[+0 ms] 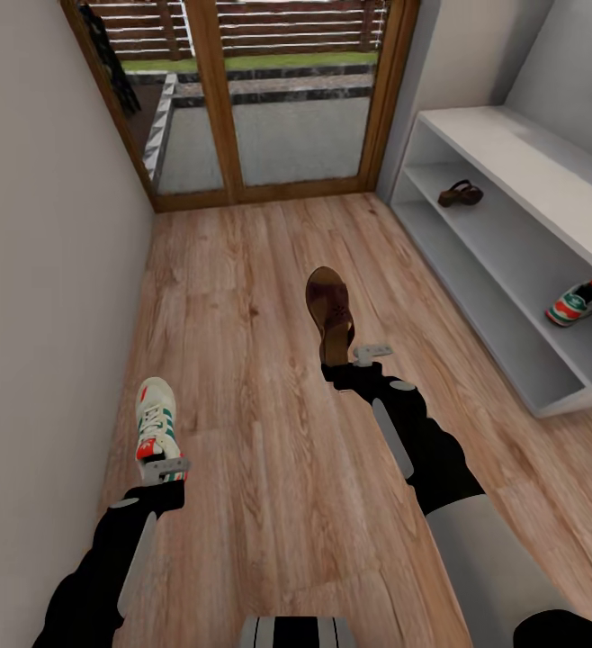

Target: Pick up the two gym shoes and the two sandals from the corridor floor and place them onto the hallstand (shoe rack) in the corridor, making sure they are on the rack and not on the floor. Arrange them so the two gym shoes are next to each other and the two sandals are next to each other.

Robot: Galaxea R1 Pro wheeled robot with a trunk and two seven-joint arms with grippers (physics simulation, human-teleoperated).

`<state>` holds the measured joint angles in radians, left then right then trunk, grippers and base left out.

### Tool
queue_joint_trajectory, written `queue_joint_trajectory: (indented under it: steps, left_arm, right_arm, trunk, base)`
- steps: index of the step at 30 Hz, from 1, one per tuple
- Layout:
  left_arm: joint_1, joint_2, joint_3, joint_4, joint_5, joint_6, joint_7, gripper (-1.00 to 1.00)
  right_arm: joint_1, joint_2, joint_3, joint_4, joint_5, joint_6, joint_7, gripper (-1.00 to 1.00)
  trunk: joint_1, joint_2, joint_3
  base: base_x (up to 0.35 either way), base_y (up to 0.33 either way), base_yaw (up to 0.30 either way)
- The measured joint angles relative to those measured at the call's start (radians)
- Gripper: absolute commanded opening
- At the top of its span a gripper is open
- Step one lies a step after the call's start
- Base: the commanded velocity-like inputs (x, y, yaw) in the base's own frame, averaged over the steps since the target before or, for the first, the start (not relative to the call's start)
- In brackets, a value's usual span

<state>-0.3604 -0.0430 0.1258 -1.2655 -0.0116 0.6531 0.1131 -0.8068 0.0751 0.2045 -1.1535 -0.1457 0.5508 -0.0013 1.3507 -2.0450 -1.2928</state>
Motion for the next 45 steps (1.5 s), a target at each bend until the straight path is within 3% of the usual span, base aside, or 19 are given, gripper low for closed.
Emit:
queue_joint_trajectory:
  steps: [21, 45]
  left_arm:
    - [0.000, 0.000, -0.002, 0.001, -0.001, 0.000, 0.000, -1.00]
    - [0.000, -0.002, -0.003, 0.001, -0.001, 0.000, 0.000, -1.00]
  right_arm:
    - [0.000, 0.000, 0.001, 0.000, 0.001, 0.000, 0.000, -1.00]
    - [0.000, 0.000, -0.001, 0.017, 0.002, 0.000, 0.003, -1.00]
  trunk:
    - [0.000, 0.000, 0.030]
    - [0.000, 0.000, 0.032]
  base:
    - [0.336, 0.089, 0.000]
    - [0.322, 0.007, 0.000]
